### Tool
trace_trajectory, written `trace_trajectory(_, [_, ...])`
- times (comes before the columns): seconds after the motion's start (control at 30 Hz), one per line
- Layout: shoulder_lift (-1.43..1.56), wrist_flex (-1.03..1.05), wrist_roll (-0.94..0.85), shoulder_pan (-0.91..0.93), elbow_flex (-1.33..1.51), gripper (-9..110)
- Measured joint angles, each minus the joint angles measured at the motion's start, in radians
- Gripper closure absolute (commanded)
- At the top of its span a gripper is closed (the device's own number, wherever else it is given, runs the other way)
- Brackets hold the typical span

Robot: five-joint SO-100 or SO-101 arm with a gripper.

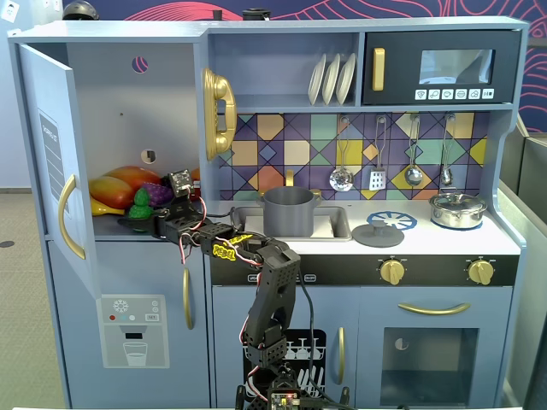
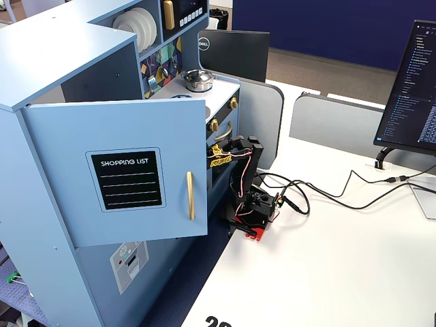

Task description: Pick up the green pineapple from the left cabinet and place it in the gray recipient

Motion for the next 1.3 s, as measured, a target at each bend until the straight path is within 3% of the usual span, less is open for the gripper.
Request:
trace_trajectory(0.37, [-0.038, 0.021, 0.000, 0.000, -0.037, 70])
trace_trajectory(0.47, [-0.038, 0.044, -0.003, 0.000, -0.037, 77])
trace_trajectory(0.63, [-0.044, 0.077, -0.026, -0.005, -0.037, 101])
trace_trajectory(1.03, [-0.023, 0.071, -0.060, -0.063, -0.156, 101])
trace_trajectory(1.3, [0.377, 0.156, -0.106, -0.115, -0.017, 101])
